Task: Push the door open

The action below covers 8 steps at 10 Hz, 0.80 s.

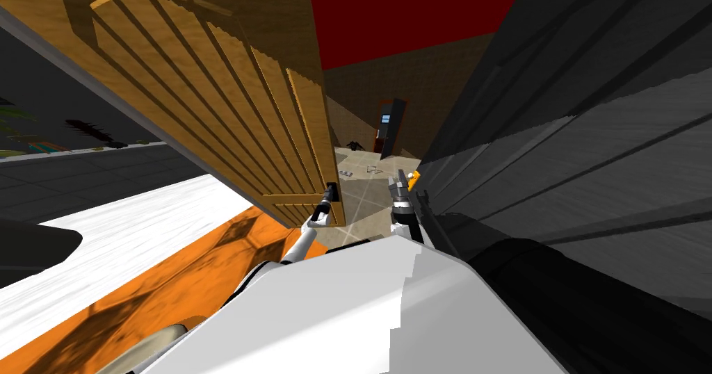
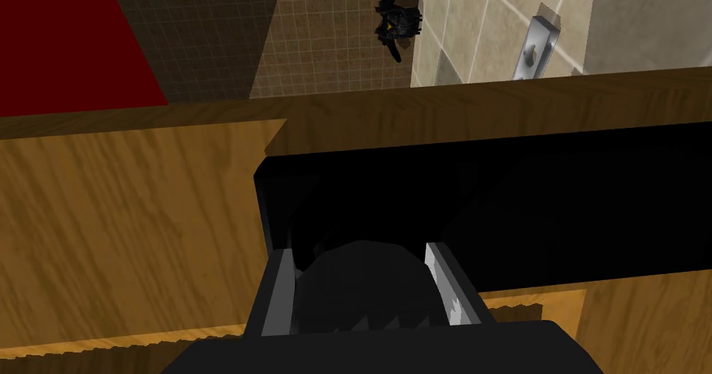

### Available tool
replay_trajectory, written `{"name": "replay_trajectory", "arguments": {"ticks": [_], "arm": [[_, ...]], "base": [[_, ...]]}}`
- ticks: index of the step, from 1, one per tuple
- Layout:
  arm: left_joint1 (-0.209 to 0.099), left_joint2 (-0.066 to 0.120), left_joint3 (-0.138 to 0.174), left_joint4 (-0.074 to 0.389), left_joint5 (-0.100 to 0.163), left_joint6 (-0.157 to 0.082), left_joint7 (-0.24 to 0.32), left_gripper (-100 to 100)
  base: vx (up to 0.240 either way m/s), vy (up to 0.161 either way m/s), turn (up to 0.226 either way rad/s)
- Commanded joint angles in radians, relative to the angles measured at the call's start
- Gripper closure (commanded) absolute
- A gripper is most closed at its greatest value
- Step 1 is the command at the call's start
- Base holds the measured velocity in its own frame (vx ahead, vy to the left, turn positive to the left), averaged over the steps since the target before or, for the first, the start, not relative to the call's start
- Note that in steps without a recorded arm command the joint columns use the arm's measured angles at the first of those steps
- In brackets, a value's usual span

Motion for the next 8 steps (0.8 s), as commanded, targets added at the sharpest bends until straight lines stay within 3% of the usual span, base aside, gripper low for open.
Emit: {"name": "replay_trajectory", "arguments": {"ticks": [1,6,7,8], "arm": [[-0.020,0.015,0.017,0.030,0.004,-0.018,0.000,100],[-0.026,0.018,0.076,0.041,0.012,-0.021,-0.035,100],[-0.028,0.015,0.063,0.050,0.014,-0.021,-0.024,-100],[-0.028,0.015,0.063,0.050,0.014,-0.021,-0.024,-100]], "base": [[0.135,-0.070,0.049],[0.158,-0.096,0.118],[-0.080,-0.037,0.065],[-0.235,-0.013,-0.011]]}}
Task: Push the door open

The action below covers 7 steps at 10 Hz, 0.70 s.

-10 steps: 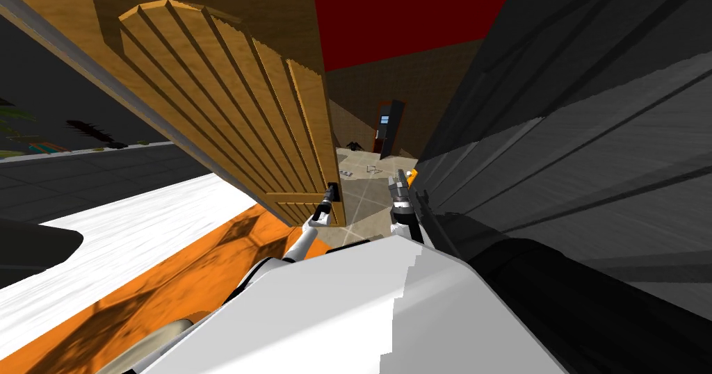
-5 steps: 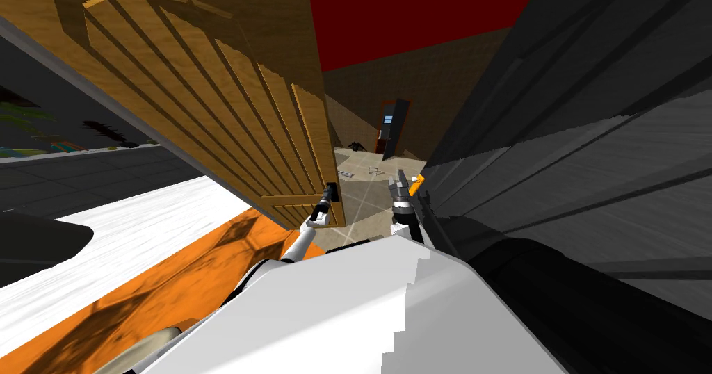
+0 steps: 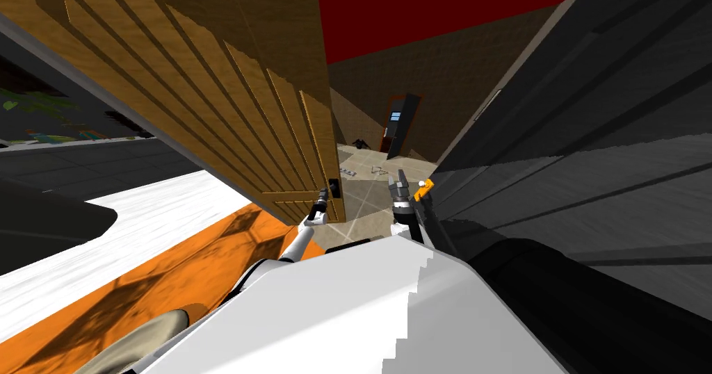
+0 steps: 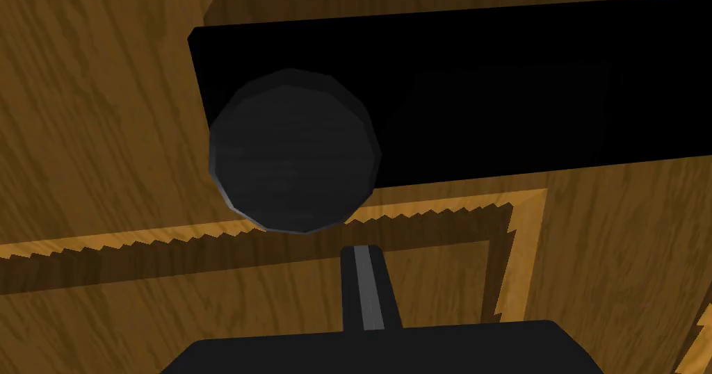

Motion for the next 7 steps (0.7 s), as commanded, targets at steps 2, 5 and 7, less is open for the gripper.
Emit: {"name": "replay_trajectory", "arguments": {"ticks": [2,5,7], "arm": [[0.002,-0.009,-0.006,-0.008,0.005,0.008,0.005,-100],[0.003,-0.030,-0.011,-0.015,0.010,0.015,0.011,-100],[0.002,-0.034,-0.012,-0.013,0.011,0.013,0.013,-100]], "base": [[-0.248,-0.012,0.014],[-0.241,0.001,0.022],[-0.189,0.003,0.013]]}}
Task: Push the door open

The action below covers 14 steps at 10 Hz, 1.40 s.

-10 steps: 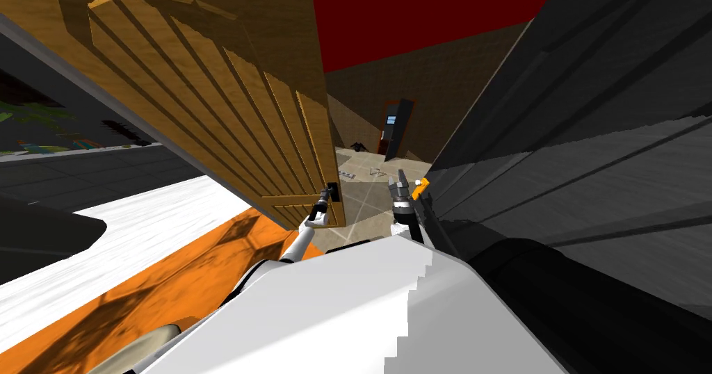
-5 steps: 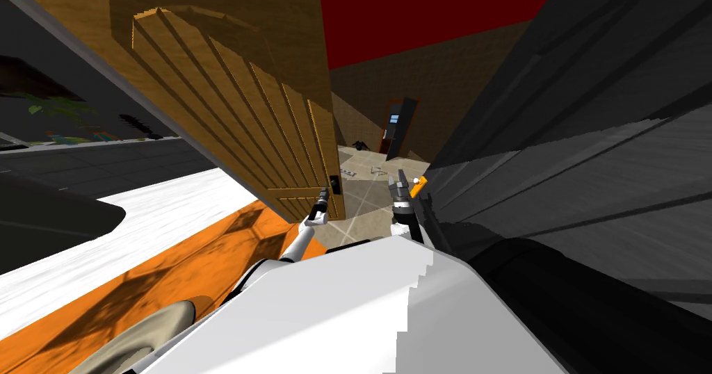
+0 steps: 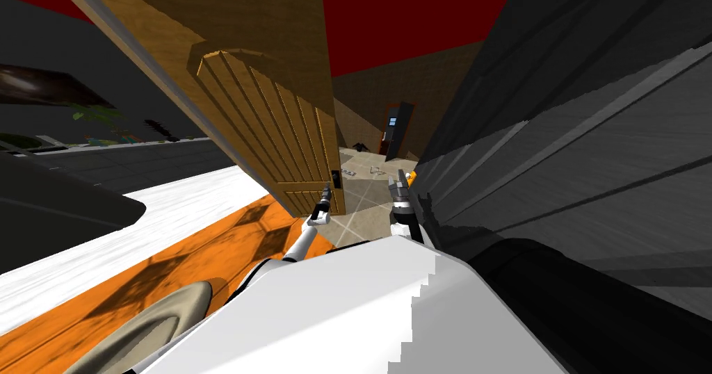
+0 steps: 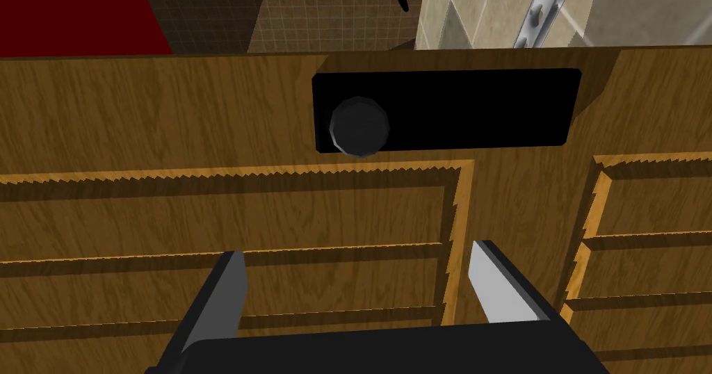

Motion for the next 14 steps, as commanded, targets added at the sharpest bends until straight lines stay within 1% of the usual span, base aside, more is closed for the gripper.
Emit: {"name": "replay_trajectory", "arguments": {"ticks": [1,4,6,10,11,12,14], "arm": [[0.000,0.008,0.003,0.002,0.000,-0.004,0.000,-100],[-0.001,0.015,0.007,0.006,0.000,-0.009,-0.001,-100],[-0.002,0.016,0.011,0.009,0.000,-0.014,-0.002,-100],[-0.003,0.003,0.019,0.016,0.000,-0.023,-0.003,-100],[-0.001,0.006,0.018,0.012,0.000,-0.021,-0.003,-100],[-0.001,0.006,0.018,0.012,0.000,-0.021,-0.003,100],[-0.001,0.006,0.018,0.012,0.000,-0.021,-0.003,100]], "base": [[0.088,-0.019,-0.032],[0.167,-0.042,-0.019],[0.220,-0.045,-0.027],[0.204,-0.033,-0.025],[0.090,-0.009,-0.002],[-0.011,0.001,0.007],[-0.034,0.004,-0.005]]}}
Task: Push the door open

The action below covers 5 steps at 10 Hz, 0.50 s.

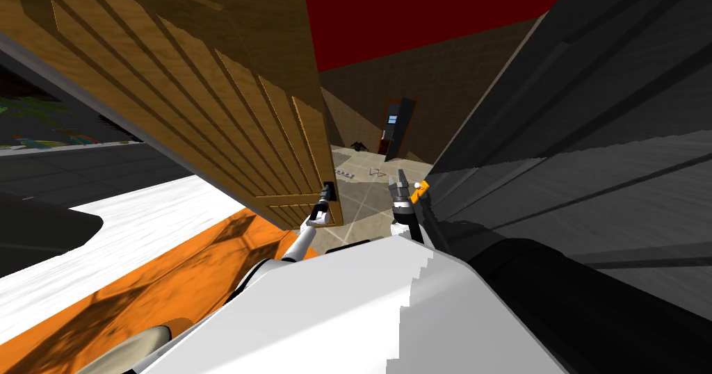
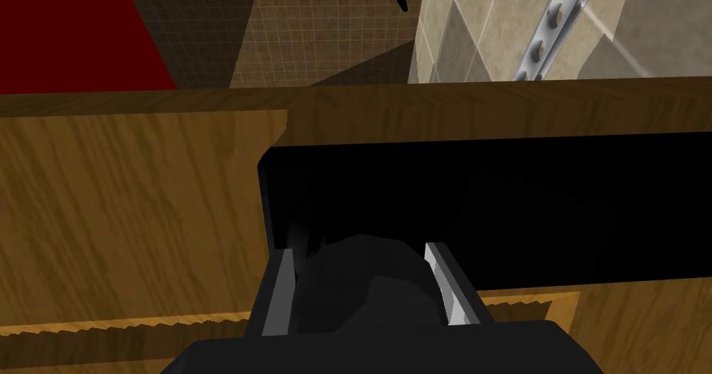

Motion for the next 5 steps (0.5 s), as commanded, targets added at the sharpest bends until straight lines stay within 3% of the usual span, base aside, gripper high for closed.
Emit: {"name": "replay_trajectory", "arguments": {"ticks": [1,3,5], "arm": [[0.001,-0.001,-0.001,0.000,0.000,0.000,0.000,100],[0.001,-0.001,-0.001,0.000,0.000,0.000,0.000,100],[0.001,0.008,0.023,0.004,0.005,0.002,-0.021,100]], "base": [[-0.016,0.003,0.002],[-0.004,0.000,0.001],[0.112,-0.089,0.096]]}}
